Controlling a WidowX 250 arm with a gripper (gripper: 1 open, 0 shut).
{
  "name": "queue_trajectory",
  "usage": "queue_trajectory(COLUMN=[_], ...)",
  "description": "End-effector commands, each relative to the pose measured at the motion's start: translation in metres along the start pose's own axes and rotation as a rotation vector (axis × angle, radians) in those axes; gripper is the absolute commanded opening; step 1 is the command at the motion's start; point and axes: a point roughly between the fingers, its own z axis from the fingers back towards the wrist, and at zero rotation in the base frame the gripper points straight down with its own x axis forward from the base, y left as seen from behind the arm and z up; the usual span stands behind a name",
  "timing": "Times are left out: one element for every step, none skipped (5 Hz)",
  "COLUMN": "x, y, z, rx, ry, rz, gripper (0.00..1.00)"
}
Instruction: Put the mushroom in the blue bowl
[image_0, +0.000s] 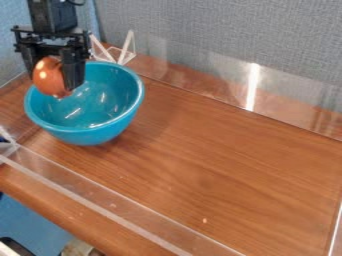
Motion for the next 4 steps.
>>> queue_trajectory(x=[0.001,-0.001,-0.003,-0.004], y=[-0.003,-0.005,-0.008,-0.009], z=[0.010,0.018,0.026,0.026], rx=[0.012,0.012,0.013,0.012], ry=[-0.036,-0.058,-0.081,-0.083], rz=[-0.028,-0.032,-0.034,-0.038], gripper=[1.00,1.00,1.00,0.00])
